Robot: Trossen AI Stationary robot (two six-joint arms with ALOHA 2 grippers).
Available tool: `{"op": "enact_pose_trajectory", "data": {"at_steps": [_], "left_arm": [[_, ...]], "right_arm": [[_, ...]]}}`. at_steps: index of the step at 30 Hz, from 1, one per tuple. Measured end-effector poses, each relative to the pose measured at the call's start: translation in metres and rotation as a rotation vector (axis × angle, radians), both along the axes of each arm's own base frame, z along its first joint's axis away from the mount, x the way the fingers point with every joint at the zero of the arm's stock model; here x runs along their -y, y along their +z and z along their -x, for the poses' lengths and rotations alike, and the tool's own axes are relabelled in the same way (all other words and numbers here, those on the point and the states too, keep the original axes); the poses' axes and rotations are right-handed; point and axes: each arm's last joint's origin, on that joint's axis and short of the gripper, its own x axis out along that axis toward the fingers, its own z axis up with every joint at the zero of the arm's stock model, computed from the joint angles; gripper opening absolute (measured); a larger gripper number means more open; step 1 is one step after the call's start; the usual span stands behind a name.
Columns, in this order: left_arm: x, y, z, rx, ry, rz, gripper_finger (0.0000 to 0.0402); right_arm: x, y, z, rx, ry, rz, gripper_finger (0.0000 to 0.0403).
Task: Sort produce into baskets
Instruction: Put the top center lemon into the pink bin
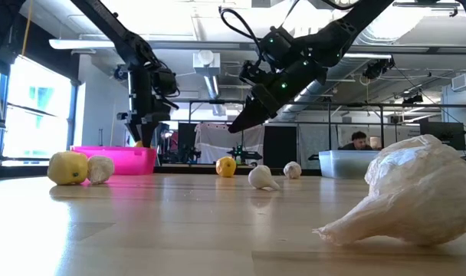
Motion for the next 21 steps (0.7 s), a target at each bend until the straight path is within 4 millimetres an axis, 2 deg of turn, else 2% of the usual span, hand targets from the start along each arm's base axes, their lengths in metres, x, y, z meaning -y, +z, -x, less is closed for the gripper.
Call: {"op": "enact_pose_trajectory", "data": {"at_steps": [12,21], "left_arm": [[-0.0004,0.0001,0.0001,-0.021,-0.03,-0.012,0.0188],[-0.0022,0.0007,-0.0002,-0.034,-0.03,-0.042,0.0188]], "right_arm": [[0.0,0.0,0.0,0.001,-0.007,-0.009,0.0188],[0.0,0.0,0.0,0.002,-0.012,-0.014,0.0188]]}}
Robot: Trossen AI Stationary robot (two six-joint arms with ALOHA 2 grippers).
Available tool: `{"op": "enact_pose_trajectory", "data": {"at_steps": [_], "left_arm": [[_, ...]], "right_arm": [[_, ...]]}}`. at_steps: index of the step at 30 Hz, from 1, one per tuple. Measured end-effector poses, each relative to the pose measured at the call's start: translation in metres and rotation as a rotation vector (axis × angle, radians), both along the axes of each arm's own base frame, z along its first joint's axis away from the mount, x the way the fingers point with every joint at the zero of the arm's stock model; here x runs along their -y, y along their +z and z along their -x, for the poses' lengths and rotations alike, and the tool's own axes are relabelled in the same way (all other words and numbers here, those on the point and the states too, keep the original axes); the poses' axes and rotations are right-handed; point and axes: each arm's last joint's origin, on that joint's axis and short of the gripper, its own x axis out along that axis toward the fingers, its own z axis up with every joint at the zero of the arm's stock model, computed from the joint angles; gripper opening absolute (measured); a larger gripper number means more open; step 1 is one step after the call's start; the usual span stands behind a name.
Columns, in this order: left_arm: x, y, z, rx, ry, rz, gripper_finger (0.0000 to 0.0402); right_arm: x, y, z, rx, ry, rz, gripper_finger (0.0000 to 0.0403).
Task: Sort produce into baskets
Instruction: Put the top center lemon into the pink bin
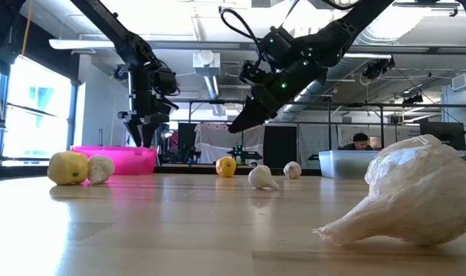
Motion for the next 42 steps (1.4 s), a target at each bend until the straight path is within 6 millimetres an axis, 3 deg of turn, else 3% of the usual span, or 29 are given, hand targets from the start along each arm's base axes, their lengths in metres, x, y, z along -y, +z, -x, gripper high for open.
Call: {"op": "enact_pose_trajectory", "data": {"at_steps": [6,10,14,18,20,22,32,42], "left_arm": [[-0.003,0.002,-0.002,-0.007,-0.1,-0.036,0.0166],[-0.003,0.014,-0.003,0.044,-0.126,-0.11,0.0127],[0.002,0.027,-0.001,0.188,-0.158,-0.235,0.0072],[0.016,0.038,0.002,0.391,-0.23,-0.339,0.002],[0.025,0.043,0.005,0.477,-0.261,-0.39,0.0005],[0.035,0.045,0.007,0.548,-0.294,-0.437,0.0005],[0.083,0.024,0.009,0.777,-0.411,-0.657,0.0001],[0.108,0.007,0.009,0.883,-0.465,-0.737,0.0]], "right_arm": [[0.0,0.0,0.0,0.0,-0.003,-0.001,0.0188],[0.002,0.001,0.002,-0.004,-0.039,-0.01,0.0176],[0.002,0.011,0.006,-0.01,-0.099,0.03,0.0128],[0.002,0.015,0.008,-0.003,-0.119,0.019,0.005],[0.004,0.016,0.009,0.009,-0.143,-0.003,0.0015],[0.005,0.017,0.007,0.041,-0.169,-0.032,0.0009],[-0.001,0.005,-0.006,0.11,-0.347,-0.084,0.0081],[-0.005,-0.021,-0.018,0.149,-0.627,-0.031,0.0243]]}}
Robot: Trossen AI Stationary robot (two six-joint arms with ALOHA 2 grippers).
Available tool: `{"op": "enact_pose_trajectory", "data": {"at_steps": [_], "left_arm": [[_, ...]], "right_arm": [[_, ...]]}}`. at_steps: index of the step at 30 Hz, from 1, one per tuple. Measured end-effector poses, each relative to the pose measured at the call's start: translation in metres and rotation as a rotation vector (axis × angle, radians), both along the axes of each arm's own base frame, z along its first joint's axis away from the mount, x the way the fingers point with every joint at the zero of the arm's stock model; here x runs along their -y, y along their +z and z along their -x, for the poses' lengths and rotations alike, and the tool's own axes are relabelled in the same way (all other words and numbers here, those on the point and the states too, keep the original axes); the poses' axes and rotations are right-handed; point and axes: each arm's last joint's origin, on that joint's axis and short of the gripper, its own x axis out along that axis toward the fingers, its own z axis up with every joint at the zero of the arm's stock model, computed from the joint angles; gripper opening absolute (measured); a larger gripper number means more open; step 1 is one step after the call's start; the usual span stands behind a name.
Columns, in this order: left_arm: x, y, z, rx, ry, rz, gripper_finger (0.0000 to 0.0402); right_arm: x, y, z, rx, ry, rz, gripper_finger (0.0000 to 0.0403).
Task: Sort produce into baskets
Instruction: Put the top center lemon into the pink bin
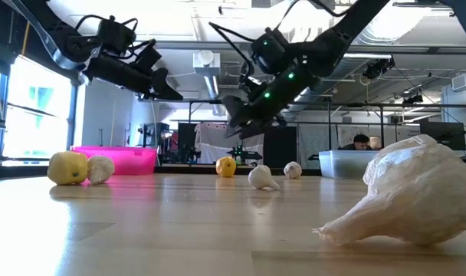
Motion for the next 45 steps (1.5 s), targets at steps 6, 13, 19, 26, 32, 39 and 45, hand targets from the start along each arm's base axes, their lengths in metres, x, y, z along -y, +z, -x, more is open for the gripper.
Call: {"op": "enact_pose_trajectory", "data": {"at_steps": [6,13,19,26,32,39,45], "left_arm": [[0.001,0.0,-0.001,0.004,-0.003,0.005,0.0],[0.001,0.0,-0.001,0.002,-0.003,0.006,0.0],[0.001,0.0,-0.001,0.002,-0.003,0.005,0.0],[0.001,0.0,-0.001,0.001,-0.003,0.005,0.0],[0.001,0.0,-0.001,0.001,-0.003,0.004,0.0],[0.001,0.0,-0.001,0.001,-0.003,0.004,0.0],[0.001,0.0,-0.001,0.0,-0.003,0.005,0.0]], "right_arm": [[0.002,-0.014,-0.008,0.065,-0.089,0.024,0.0286],[0.006,-0.033,-0.012,0.09,-0.203,0.05,0.0288],[0.002,-0.047,-0.017,0.09,-0.215,0.072,0.0288],[0.003,-0.057,-0.019,0.107,-0.223,0.08,0.0288],[0.008,-0.069,-0.021,0.093,-0.211,0.069,0.0288],[0.002,-0.048,-0.046,-0.039,-0.118,0.102,0.0288],[-0.004,-0.013,-0.057,-0.274,-0.118,0.198,0.0253]]}}
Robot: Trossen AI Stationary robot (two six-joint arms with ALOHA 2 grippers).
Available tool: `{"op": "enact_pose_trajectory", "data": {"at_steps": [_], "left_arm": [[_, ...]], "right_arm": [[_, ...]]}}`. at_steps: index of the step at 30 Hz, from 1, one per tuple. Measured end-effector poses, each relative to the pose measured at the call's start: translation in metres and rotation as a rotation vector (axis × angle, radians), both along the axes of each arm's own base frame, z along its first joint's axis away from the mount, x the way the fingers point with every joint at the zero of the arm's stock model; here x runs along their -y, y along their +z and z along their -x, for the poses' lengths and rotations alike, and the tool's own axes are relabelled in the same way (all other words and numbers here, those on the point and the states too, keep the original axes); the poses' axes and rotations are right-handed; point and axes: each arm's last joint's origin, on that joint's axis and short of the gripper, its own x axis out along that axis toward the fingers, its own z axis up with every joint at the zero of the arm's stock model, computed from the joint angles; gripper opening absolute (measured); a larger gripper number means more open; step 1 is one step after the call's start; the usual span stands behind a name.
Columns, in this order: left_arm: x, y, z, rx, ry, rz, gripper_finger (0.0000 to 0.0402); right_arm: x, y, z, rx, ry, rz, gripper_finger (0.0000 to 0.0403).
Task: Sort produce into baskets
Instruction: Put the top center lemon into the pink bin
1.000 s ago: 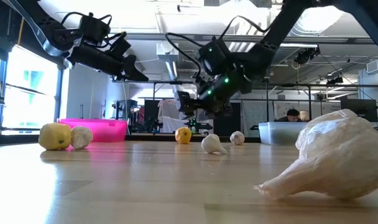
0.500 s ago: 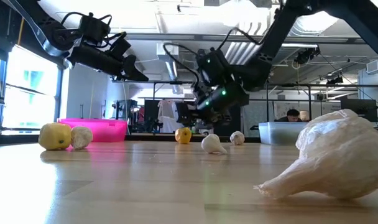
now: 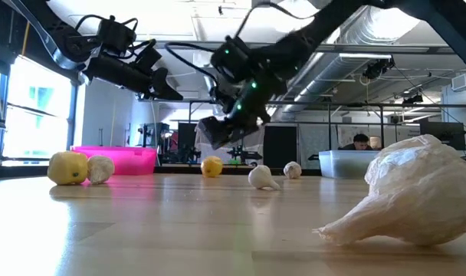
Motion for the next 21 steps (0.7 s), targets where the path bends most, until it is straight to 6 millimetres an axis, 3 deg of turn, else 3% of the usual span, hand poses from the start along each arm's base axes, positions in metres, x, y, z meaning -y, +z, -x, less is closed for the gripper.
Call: {"op": "enact_pose_trajectory", "data": {"at_steps": [4,11,21], "left_arm": [[0.0,0.0,0.0,-0.002,0.0,0.002,0.0],[0.0,-0.001,0.0,-0.007,0.002,0.006,0.0],[0.0,-0.002,0.001,-0.02,0.006,0.019,0.0]], "right_arm": [[0.0,0.011,-0.006,-0.006,0.054,-0.014,0.019],[0.01,0.009,-0.006,0.088,0.12,-0.183,0.0022],[0.015,0.015,-0.001,0.255,0.015,-0.404,0.0005]]}}
